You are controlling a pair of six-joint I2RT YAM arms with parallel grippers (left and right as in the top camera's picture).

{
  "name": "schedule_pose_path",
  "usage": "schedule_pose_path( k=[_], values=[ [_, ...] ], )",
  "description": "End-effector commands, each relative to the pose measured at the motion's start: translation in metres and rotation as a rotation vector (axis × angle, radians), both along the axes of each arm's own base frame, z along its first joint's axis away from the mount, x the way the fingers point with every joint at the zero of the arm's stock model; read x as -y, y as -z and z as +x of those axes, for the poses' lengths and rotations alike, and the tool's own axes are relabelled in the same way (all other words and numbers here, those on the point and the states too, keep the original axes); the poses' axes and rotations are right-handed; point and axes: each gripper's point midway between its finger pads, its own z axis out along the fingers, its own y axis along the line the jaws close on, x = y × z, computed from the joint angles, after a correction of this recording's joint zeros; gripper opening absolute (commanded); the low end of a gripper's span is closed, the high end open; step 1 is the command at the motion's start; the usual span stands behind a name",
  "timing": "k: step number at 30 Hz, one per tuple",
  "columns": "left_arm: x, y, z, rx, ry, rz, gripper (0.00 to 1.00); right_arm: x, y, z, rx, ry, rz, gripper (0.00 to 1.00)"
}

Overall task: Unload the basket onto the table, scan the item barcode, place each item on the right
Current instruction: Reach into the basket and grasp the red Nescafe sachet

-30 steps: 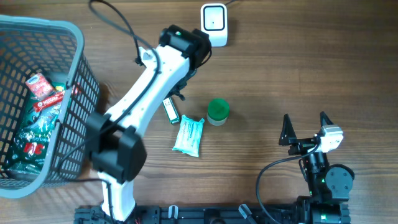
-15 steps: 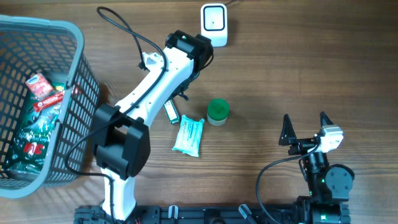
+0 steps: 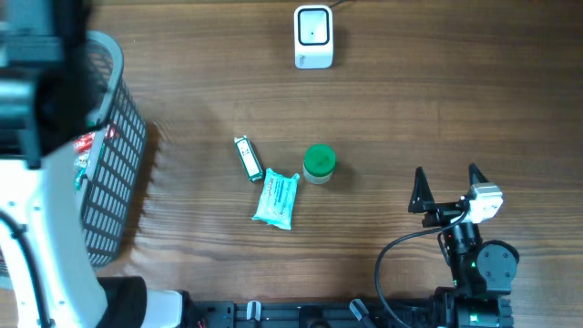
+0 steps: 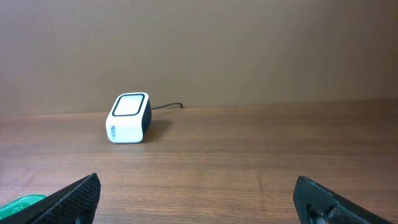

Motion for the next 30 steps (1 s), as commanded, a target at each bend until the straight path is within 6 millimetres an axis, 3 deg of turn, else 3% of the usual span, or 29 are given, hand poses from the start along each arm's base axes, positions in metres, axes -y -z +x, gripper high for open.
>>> schedule_pose_path(
  k=[1,3,5,8,11,17,23,27,30],
  values=[
    [-0.056,0.066,0.008,-0.128,-0.131,-0.223,1.00,0.000,-0.002,0.000,0.009,0.003,-0.007,1.00],
    [-0.080,0.107,0.004,-0.200,-0.196,-0.375,0.96,0.000,-0.002,0.000,0.009,0.003,-0.007,1.00],
    [-0.100,0.162,0.001,-0.306,-0.268,-0.522,0.99,0.000,-0.002,0.000,0.009,0.003,-0.007,1.00],
    [-0.113,0.212,0.000,-0.409,-0.351,-0.599,1.00,0.000,-0.002,0.000,0.009,0.003,-0.007,1.00],
    [-0.121,0.270,0.015,-0.508,-0.366,-0.635,0.99,0.000,-0.002,0.000,0.009,0.003,-0.007,1.00],
    [-0.122,0.338,0.037,-0.606,-0.360,-0.661,0.99,0.000,-0.002,0.000,0.009,0.003,-0.007,1.00],
    [-0.116,0.390,0.040,-0.711,-0.358,-0.689,1.00,0.000,-0.002,0.000,0.009,0.003,-0.007,1.00],
    [-0.107,0.407,0.041,-0.762,-0.341,-0.693,0.97,0.000,-0.002,0.000,0.009,0.003,-0.007,1.00],
    [-0.098,0.414,0.041,-0.795,-0.326,-0.689,0.83,0.000,-0.002,0.000,0.009,0.003,-0.007,1.00]
  ],
)
